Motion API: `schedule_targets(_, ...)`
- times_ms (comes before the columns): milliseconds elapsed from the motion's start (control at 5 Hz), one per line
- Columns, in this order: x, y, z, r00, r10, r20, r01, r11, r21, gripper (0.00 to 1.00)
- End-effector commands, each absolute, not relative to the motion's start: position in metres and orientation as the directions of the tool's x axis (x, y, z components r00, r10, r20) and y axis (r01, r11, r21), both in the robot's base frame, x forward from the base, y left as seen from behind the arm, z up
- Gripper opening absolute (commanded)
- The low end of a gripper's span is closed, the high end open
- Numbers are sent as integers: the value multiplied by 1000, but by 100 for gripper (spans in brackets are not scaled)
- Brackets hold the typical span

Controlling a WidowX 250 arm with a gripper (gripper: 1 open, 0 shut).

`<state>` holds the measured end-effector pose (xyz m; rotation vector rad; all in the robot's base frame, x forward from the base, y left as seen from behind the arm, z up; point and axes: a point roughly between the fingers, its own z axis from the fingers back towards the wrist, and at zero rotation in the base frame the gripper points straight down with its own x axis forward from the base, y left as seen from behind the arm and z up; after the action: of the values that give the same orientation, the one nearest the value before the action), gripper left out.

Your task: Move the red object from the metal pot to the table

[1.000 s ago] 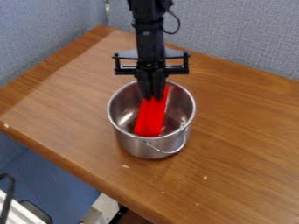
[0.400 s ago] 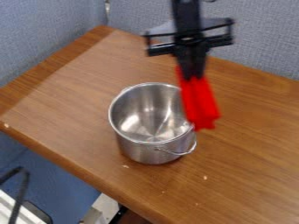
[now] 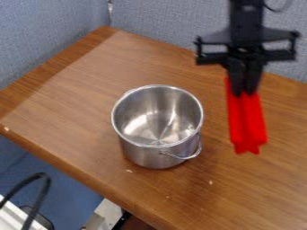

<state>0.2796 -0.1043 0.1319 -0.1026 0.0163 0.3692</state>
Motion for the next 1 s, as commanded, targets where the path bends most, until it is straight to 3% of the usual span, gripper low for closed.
schedule_targets(0,281,-108,142,942,334,31,-330,941,-79,0)
schedule_targets(600,280,-127,119,879,475,53,-476,879,15,0)
schedule_targets(800,284,-133,133,832,551,64,-552,834,0,0)
